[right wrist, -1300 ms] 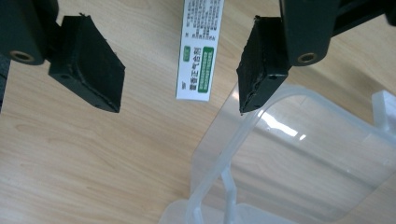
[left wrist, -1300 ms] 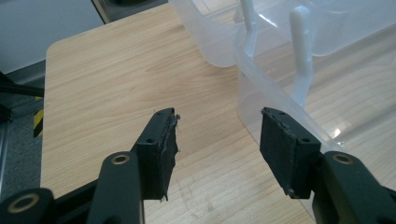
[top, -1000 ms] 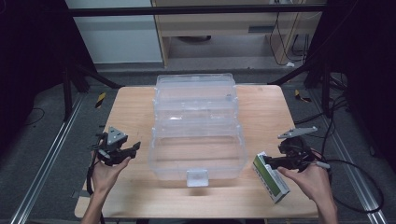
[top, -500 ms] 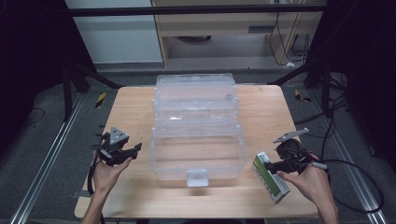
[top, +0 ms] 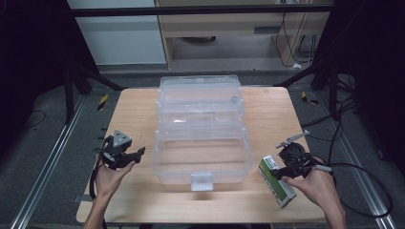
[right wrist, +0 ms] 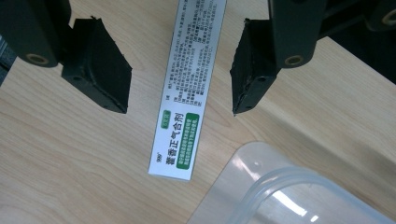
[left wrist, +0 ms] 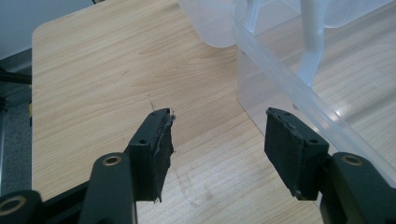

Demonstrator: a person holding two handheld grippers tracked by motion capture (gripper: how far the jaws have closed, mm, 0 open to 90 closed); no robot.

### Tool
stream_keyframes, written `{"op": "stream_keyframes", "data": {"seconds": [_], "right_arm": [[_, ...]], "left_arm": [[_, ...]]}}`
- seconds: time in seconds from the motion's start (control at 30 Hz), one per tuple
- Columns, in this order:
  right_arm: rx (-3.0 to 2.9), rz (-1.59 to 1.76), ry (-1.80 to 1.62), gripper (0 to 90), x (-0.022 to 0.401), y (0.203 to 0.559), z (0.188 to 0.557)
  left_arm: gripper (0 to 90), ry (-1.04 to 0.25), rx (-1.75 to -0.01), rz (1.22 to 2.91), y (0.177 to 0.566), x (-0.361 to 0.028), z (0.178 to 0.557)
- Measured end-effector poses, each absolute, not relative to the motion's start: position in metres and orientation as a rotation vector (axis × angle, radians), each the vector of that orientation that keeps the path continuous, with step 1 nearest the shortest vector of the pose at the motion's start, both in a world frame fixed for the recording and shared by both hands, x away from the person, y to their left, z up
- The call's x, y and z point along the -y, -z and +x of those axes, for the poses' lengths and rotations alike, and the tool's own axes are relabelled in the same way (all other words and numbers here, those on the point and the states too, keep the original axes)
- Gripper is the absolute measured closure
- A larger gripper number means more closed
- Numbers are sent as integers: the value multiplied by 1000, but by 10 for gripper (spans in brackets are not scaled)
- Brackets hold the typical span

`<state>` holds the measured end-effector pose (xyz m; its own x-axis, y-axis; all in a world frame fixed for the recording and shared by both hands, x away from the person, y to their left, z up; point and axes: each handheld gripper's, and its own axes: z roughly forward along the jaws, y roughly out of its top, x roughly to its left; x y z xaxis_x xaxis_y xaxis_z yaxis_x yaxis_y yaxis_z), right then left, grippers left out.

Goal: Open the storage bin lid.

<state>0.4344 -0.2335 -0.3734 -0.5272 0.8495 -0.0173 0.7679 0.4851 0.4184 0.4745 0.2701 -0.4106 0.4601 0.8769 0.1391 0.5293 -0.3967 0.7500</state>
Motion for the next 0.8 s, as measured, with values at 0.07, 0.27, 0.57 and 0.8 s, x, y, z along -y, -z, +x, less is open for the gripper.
{"op": "stream_keyframes", "data": {"seconds": [0.07, 0.27, 0.57, 0.8], "right_arm": [[-2527, 1388, -517, 390, 232, 376, 436], [-2547, 1393, -475, 409, 230, 379, 437], [-2561, 1404, -446, 443, 229, 380, 438], [-2578, 1421, -422, 455, 229, 383, 438]], "left_arm": [[407, -707, -1167, 2077, 410, -271, 474], [406, -705, -1177, 2067, 410, -275, 475], [403, -701, -1174, 2081, 411, -273, 475], [400, -701, -1177, 2087, 412, -271, 476]]}}
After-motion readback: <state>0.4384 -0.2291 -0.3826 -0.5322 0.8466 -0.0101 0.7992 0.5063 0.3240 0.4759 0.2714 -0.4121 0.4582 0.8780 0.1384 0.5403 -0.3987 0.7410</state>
